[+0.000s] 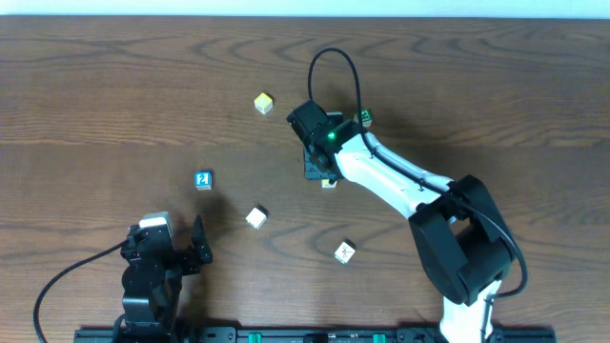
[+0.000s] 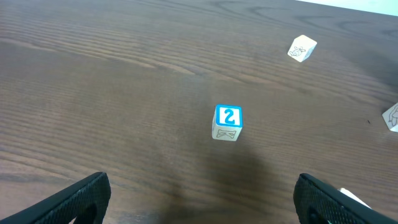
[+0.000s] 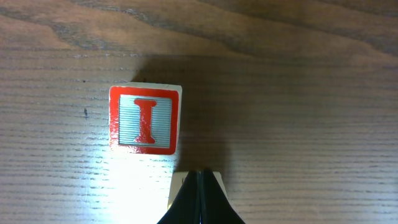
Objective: Spell out Ai2
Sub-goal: 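Carry the red 'I' block to table center and set it down, then move the right gripper to the red 'A' block and grasp it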
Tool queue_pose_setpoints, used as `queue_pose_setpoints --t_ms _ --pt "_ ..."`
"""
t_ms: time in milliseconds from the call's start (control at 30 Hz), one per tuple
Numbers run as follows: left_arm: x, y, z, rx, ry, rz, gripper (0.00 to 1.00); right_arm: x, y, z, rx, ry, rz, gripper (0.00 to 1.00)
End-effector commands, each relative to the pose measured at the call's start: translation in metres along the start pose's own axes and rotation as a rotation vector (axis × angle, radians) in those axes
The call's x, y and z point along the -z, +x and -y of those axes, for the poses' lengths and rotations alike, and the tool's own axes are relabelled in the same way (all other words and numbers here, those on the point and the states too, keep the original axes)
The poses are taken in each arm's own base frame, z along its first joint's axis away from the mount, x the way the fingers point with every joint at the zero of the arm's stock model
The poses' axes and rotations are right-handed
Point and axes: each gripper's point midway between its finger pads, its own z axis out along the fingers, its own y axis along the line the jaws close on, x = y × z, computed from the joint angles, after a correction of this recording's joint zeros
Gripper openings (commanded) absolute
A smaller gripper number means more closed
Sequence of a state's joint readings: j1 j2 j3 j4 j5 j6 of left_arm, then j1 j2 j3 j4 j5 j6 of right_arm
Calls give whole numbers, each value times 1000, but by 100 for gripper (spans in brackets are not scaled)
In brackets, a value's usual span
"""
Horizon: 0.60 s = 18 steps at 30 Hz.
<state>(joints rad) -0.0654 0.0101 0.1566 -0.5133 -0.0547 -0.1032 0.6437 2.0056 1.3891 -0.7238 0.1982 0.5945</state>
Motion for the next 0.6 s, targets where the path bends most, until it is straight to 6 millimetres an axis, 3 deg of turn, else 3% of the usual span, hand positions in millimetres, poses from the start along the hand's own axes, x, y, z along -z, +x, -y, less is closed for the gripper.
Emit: queue_pose_setpoints --t_ms 0,200,467,567 --pt "-3 5 -2 -13 -6 -9 95 -5 0 0 7 9 9 1" --pt "-3 5 -2 -12 -6 -9 95 -6 -5 2 1 11 26 1" --pt "-3 5 -2 -13 -6 -9 95 -1 43 11 29 36 -170 1" --pt "-3 5 -2 -12 -6 -9 95 4 50 14 32 46 -195 1"
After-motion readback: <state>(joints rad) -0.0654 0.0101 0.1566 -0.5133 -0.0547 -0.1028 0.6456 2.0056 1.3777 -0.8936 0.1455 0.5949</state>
